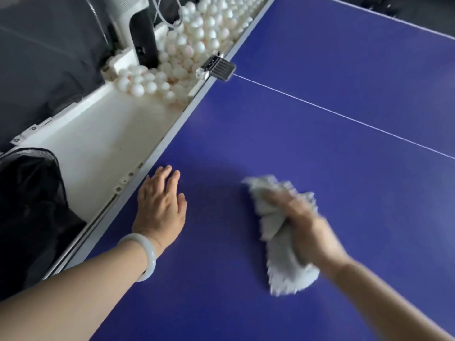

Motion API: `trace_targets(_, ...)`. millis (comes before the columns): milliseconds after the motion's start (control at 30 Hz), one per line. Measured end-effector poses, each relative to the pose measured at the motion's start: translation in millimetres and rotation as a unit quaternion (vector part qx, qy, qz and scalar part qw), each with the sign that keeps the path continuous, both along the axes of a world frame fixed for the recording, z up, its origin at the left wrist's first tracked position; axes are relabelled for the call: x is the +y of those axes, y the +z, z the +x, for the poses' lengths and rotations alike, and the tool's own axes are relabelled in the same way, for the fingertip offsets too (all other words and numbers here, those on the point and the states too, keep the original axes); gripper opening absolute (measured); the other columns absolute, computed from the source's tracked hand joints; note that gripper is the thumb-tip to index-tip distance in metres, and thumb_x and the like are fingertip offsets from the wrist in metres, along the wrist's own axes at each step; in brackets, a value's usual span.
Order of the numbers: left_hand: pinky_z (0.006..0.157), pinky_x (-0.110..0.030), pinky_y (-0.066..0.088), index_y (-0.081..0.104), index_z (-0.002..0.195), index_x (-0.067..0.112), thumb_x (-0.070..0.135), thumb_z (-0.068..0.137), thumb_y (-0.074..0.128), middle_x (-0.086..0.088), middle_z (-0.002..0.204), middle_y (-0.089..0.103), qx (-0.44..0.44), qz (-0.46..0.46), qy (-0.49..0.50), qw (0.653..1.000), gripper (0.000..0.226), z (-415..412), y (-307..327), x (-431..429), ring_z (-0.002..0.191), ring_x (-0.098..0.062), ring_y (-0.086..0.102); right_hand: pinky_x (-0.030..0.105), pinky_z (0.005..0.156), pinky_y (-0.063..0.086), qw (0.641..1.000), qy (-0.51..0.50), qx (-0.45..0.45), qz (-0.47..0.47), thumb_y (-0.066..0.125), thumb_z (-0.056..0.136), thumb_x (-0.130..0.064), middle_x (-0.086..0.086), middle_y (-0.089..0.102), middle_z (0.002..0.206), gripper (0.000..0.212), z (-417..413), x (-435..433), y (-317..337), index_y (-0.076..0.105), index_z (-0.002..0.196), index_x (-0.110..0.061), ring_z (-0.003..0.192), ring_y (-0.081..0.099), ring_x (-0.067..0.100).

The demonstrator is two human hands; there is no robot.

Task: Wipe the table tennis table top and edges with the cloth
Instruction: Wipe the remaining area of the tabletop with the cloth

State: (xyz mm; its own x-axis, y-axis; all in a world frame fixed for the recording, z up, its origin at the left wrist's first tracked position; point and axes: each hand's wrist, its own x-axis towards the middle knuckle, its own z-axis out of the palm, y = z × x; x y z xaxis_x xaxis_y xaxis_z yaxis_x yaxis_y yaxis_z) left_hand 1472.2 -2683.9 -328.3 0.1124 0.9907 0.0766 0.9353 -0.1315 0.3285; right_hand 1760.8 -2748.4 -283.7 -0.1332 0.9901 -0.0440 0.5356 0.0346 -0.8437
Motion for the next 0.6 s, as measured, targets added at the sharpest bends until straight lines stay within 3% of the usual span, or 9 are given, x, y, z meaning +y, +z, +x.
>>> trace_targets(33,0.119,-0.050,0.022,0.047,0.143,0.005,0.018,0.094,0.052,-0.014,0.152,0.039,0.002,-0.002,-0.001,1.000,0.051,0.2,-0.4,-0.1,0.145,-0.031,0.030,0.027,0.094,0.045,0.998,-0.055,-0.030,0.010,0.055,0.094,-0.061,0.010,0.076,0.093,0.045,29.9,9.8,9.3,0.076,0.110,-0.024,0.097,0.069,0.015)
trace_targets(100,0.119,-0.050,0.021,0.046,0.143,0.005,0.018,0.095,0.052,-0.014,0.153,0.037,0.005,-0.004,-0.001,1.000,0.051,0.4,-0.6,0.2,0.146,-0.031,0.028,0.026,0.089,0.047,0.982,-0.176,-0.070,0.000,0.049,0.095,-0.066,0.012,0.076,0.094,0.054,75.4,31.3,20.5,0.075,0.112,-0.021,0.094,0.069,0.018)
trace_targets(167,0.119,-0.050,0.020,0.046,0.143,0.005,0.016,0.095,0.052,-0.014,0.153,0.037,0.003,-0.002,0.001,1.000,0.050,0.6,-0.9,0.8,0.146,-0.031,0.028,0.027,0.105,0.039,0.964,-0.224,-0.144,-0.025,0.041,0.105,-0.035,0.012,0.066,0.126,0.038,101.5,44.4,8.3,0.064,0.133,-0.024,0.120,0.058,0.025)
trace_targets(200,0.119,-0.050,0.020,0.046,0.143,0.005,0.016,0.095,0.052,-0.015,0.153,0.037,0.002,-0.002,0.003,1.000,0.050,0.7,-1.0,1.2,0.146,-0.031,0.028,0.034,0.114,0.031,0.948,-0.224,-0.228,-0.011,0.040,0.104,-0.020,0.013,0.054,0.142,0.043,100.6,46.5,-1.7,0.052,0.144,-0.025,0.135,0.045,0.031)
trace_targets(267,0.119,-0.050,0.021,0.047,0.142,0.004,0.015,0.094,0.054,-0.015,0.153,0.038,0.002,0.000,0.004,1.000,0.049,1.5,-1.5,1.5,0.145,-0.032,0.029,0.045,0.123,0.018,0.924,-0.226,-0.307,0.010,0.042,0.099,-0.011,0.009,0.035,0.159,0.059,76.0,41.4,-21.6,0.033,0.155,-0.025,0.148,0.024,0.034)
trace_targets(367,0.117,-0.052,0.024,0.049,0.140,0.003,0.013,0.094,0.056,-0.017,0.151,0.040,0.001,0.008,0.004,1.000,0.048,1.7,-1.4,1.1,0.142,-0.035,0.033,0.045,0.123,0.016,0.941,-0.119,-0.312,0.053,0.046,0.096,-0.014,0.002,0.030,0.163,0.071,14.5,11.6,-32.5,0.019,0.159,-0.030,0.153,0.016,0.030)
trace_targets(467,0.116,-0.053,0.025,0.050,0.139,0.002,0.011,0.093,0.057,-0.018,0.150,0.041,-0.003,0.011,0.001,1.000,0.047,1.2,-2.0,1.3,0.142,-0.036,0.033,0.047,0.124,0.014,0.953,0.030,-0.293,0.075,0.037,0.101,-0.016,-0.007,0.029,0.162,0.055,3.6,-39.8,-40.8,0.036,0.155,-0.025,0.155,0.011,0.016)
trace_targets(533,0.115,-0.054,0.025,0.050,0.138,0.001,0.010,0.092,0.057,-0.019,0.149,0.041,-0.004,0.013,0.003,1.000,0.047,0.0,-2.2,1.4,0.141,-0.037,0.034,0.044,0.125,0.013,0.967,-0.025,-0.245,0.059,0.030,0.107,-0.020,-0.015,0.038,0.157,0.050,37.3,-55.7,-31.8,0.035,0.154,-0.037,0.154,0.014,0.011)
trace_targets(600,0.115,-0.054,0.025,0.051,0.138,0.000,0.009,0.092,0.057,-0.019,0.149,0.041,-0.002,0.013,0.002,1.000,0.047,0.0,-2.3,0.9,0.141,-0.038,0.034,0.045,0.124,0.014,0.948,-0.172,-0.264,0.033,0.032,0.108,-0.021,-0.013,0.050,0.148,0.052,82.2,-54.7,-29.0,0.029,0.155,-0.042,0.150,0.024,0.015)
